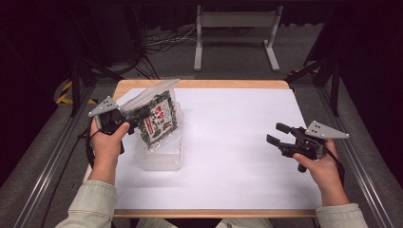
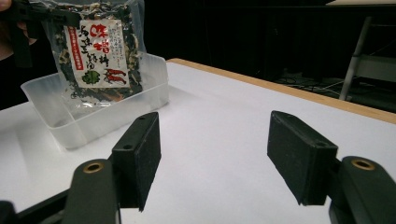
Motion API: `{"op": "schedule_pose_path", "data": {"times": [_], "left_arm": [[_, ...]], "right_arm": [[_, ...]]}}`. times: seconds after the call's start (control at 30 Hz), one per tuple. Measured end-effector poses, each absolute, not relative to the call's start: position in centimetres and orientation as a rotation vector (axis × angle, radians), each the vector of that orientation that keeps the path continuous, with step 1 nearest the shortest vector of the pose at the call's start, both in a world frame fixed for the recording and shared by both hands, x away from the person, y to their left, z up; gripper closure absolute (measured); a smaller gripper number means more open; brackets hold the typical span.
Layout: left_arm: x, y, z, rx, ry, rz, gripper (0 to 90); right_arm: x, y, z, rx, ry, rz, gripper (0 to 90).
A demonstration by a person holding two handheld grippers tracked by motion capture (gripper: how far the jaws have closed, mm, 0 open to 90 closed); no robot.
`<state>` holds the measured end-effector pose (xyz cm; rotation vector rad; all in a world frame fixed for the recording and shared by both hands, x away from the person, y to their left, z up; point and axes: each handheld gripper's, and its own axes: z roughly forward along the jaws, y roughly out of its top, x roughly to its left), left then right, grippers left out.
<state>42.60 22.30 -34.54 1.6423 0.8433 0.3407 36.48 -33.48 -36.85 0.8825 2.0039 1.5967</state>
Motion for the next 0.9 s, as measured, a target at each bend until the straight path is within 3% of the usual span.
{"op": "schedule_pose_path", "data": {"times": [0.13, 0.17, 0.23, 0.27, 0.3, 0.4, 0.6, 0.9], "left_arm": [[42.7, 21.9, -34.2, 1.637, 0.839, 0.348, 70.7], [42.8, 21.7, -34.1, 1.639, 0.853, 0.374, 63.0], [42.8, 21.5, -34.1, 1.637, 0.859, 0.403, 33.8], [42.8, 21.3, -34.0, 1.632, 0.869, 0.41, 33.8], [42.8, 21.2, -33.9, 1.613, 0.86, 0.417, 23.7], [42.5, 21.2, -33.5, 1.601, 0.852, 0.448, 9.4], [40.7, 21.7, -32.7, 1.661, 0.842, 0.533, 4.7], [37.5, 22.9, -32.4, 1.696, 0.795, 0.552, 3.8]], "right_arm": [[36.5, -33.5, -36.9, 0.883, 2.003, 1.599, 35.4], [36.5, -33.6, -36.9, 0.883, 2.003, 1.601, 35.4], [36.5, -33.6, -36.9, 0.88, 2.003, 1.603, 35.4], [36.5, -33.6, -36.9, 0.88, 2.003, 1.603, 35.4], [36.5, -33.6, -36.9, 0.881, 2.003, 1.604, 35.3], [36.5, -33.6, -36.9, 0.875, 2.005, 1.607, 35.2], [36.5, -33.6, -36.7, 0.87, 1.996, 1.61, 34.7], [36.4, -34.3, -35.7, 0.864, 1.943, 1.617, 32.8]]}}
